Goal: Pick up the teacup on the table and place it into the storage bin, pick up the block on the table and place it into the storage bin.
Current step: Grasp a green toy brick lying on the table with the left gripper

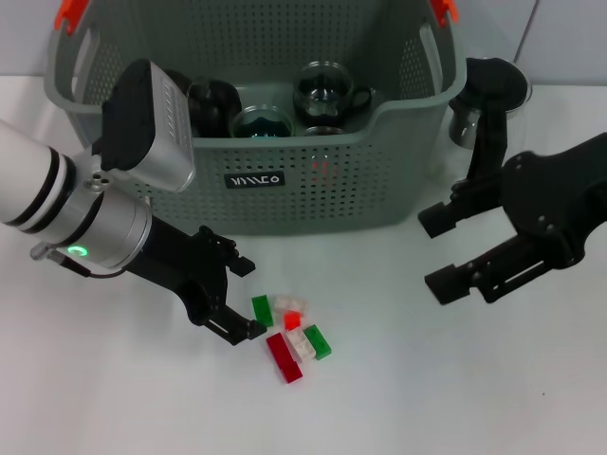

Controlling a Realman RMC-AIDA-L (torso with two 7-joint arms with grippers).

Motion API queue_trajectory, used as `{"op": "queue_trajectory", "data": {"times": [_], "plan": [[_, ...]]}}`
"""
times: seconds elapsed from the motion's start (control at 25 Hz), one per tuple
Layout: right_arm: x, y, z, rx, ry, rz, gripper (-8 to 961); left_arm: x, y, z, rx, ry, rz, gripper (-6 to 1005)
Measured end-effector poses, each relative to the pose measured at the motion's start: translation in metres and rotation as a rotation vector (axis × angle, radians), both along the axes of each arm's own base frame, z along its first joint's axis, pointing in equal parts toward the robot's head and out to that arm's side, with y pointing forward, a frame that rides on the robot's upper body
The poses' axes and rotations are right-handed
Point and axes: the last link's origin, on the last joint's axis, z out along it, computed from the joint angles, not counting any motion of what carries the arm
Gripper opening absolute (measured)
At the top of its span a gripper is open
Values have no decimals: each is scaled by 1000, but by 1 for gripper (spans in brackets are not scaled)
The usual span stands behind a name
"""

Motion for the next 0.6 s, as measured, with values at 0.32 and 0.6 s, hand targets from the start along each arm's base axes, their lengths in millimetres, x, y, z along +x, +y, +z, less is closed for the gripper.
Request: {"op": "queue_trajectory", "data": {"times": [0.32, 0.6], "plan": [[4, -3, -14, -17, -20, 21, 906, -1, 1, 0, 5, 5, -2, 883], [14, 1, -17, -9, -3, -18, 911, -3, 2, -4, 9, 22, -17, 878]]}}
